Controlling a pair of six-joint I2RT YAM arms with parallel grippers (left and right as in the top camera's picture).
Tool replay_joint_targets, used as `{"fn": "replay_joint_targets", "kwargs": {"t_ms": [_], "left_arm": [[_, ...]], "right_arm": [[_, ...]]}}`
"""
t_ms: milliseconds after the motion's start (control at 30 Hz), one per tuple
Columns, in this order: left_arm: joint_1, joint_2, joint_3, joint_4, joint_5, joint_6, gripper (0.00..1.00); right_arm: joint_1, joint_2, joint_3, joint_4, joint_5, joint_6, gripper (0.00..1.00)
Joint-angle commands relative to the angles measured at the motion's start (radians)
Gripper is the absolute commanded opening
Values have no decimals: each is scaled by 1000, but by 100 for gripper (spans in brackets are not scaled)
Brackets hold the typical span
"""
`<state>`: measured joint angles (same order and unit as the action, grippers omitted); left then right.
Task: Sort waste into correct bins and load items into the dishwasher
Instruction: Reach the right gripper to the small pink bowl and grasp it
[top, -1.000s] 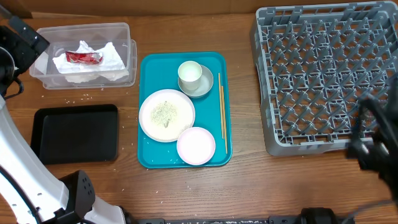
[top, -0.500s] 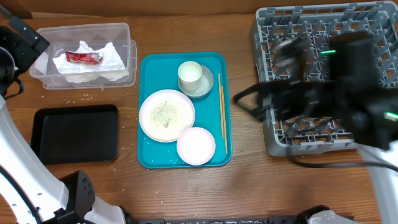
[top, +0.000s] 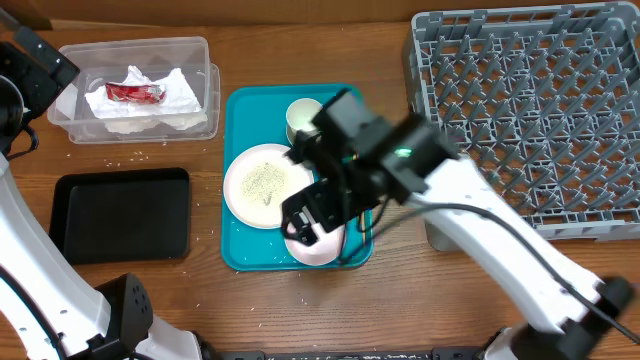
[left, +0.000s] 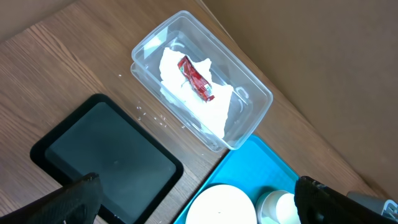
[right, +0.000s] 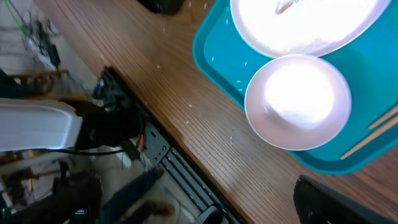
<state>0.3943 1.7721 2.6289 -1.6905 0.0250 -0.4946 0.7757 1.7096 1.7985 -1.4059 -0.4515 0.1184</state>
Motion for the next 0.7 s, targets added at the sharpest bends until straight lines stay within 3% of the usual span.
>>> {"fn": "replay_joint_targets", "kwargs": {"t_ms": [0, 133, 200, 233, 367, 500, 667], "left_arm": [[-2, -14, -3, 1, -6, -7, 100], [-2, -14, -3, 1, -7, -7, 100], [-2, -14, -3, 1, -6, -7, 100], [-2, -14, -3, 1, -7, -6, 100], [-2, -14, -3, 1, -6, -7, 100], [-2, -14, -3, 1, -6, -6, 100], [-2, -14, -3, 1, -6, -7, 100]], "right_arm": [[51, 105, -23, 14, 26, -11, 100], [91, 214, -25, 48, 74, -10, 98], [109, 264, -25, 65, 147, 12, 81], [116, 283, -25, 70, 192, 49, 77], [134, 355, -26, 89, 294, 176, 86], [139, 395, -26, 146, 294, 228, 84], [143, 402, -33, 218, 309, 238, 64]]}}
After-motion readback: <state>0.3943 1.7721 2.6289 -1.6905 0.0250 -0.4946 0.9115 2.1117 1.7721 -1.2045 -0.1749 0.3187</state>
